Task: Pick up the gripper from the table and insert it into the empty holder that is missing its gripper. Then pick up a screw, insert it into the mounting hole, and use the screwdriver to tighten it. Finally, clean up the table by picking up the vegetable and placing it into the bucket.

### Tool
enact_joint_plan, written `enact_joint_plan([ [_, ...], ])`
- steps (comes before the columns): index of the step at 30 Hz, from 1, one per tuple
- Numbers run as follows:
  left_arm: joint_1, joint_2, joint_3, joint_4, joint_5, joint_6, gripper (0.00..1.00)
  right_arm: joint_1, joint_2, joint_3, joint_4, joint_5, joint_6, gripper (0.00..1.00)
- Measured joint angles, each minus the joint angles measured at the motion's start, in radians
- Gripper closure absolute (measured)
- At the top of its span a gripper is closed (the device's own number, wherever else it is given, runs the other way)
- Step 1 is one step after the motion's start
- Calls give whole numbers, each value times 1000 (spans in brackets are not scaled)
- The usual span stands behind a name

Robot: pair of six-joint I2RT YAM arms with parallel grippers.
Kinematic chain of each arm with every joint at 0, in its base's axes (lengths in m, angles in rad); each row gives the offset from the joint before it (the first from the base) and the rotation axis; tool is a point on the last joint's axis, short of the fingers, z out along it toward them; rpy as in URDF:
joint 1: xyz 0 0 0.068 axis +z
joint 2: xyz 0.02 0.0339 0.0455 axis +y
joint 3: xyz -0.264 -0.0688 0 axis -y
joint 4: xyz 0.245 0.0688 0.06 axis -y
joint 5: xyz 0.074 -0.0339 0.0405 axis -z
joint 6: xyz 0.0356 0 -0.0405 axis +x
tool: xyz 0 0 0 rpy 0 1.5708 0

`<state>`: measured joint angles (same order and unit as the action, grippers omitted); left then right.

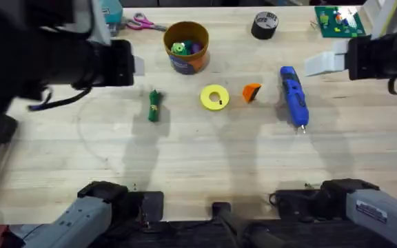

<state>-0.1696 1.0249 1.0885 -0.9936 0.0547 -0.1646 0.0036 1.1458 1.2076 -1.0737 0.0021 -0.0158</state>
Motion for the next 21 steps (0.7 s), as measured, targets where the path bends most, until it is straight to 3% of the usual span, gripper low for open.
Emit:
enact_joint_plan([
  [7, 0, -109, 5, 0, -24, 0, 991, 0, 0, 0, 0, 0, 0, 4],
  [21, 0, -109, 5, 6, -30, 0, 991, 0, 0, 0, 0, 0, 0, 5],
])
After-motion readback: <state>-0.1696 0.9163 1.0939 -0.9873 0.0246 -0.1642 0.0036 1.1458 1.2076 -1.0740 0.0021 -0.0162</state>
